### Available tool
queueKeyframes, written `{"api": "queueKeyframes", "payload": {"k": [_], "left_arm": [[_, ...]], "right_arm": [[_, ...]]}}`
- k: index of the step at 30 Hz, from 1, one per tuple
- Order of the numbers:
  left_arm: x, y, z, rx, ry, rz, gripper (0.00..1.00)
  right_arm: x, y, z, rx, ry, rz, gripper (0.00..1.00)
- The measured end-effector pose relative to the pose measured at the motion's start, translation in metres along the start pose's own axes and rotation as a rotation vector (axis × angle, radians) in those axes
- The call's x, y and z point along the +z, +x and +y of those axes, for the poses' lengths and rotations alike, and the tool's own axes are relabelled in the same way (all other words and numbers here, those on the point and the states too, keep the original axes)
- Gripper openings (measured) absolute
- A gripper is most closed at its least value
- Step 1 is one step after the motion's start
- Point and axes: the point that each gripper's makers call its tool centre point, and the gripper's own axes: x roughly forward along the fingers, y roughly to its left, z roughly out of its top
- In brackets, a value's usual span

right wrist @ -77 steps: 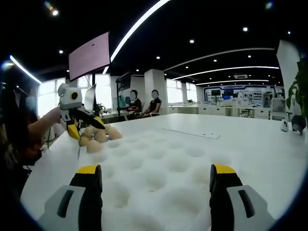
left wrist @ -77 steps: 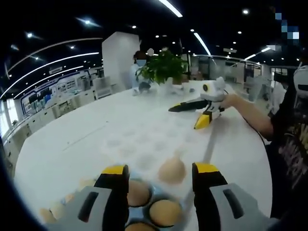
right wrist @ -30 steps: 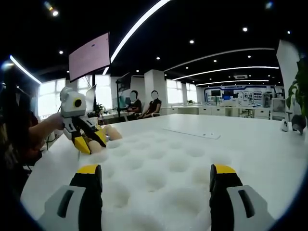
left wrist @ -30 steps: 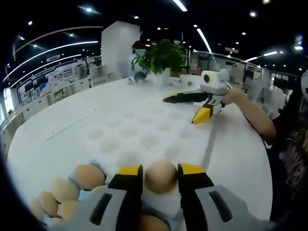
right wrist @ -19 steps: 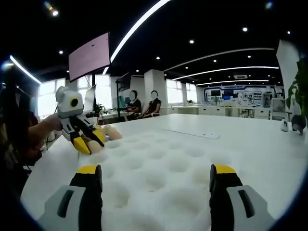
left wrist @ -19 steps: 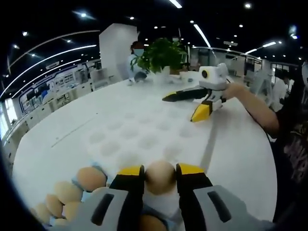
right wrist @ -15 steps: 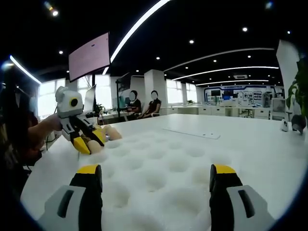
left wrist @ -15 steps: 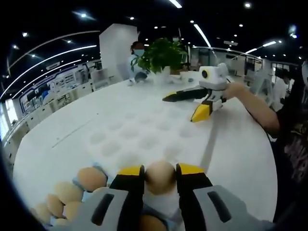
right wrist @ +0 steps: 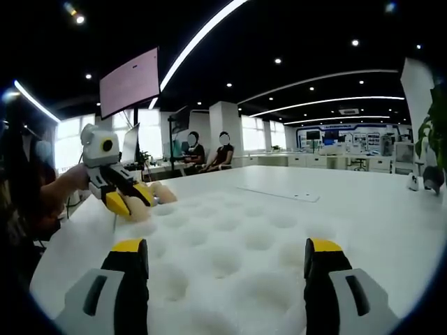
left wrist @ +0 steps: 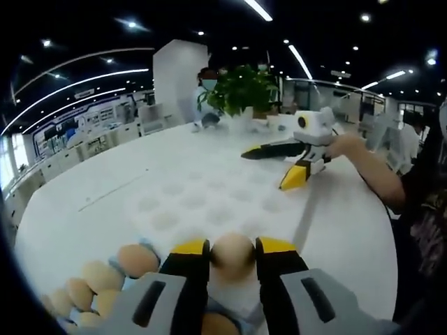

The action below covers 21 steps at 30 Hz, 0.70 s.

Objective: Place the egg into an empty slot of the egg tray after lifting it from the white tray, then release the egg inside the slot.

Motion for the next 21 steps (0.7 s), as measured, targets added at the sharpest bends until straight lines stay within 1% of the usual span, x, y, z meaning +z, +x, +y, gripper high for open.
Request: {"api": "queueKeyframes", "payload": {"k": [5,7,13,21], "left_arm": [[0.0033,-0.0027,0.0057,0.014,-0.025,-0.020,0.26],[0.0030,-0.0031,0.0050,0.015,-0.028,-0.021,0.25],[0.0080,-0.0074,0.0073,0.036,-0.060,-0.056,0.25],[0.0077,-0.0094,0.0085,0.053,-0.074,-0.061,0.25]], "right_arm": [[0.0000,0.0002,0.0000,0.000,0.000,-0.001,0.96],[-0.0001,0.0004,-0.0001,0.000,0.000,0.000,0.96],[-0.0001,0.0009,-0.0001,0.000,0.001,-0.002,0.96],[0.0003,0.0011,0.0002,0.001,0.002,-0.004,0.96]]}}
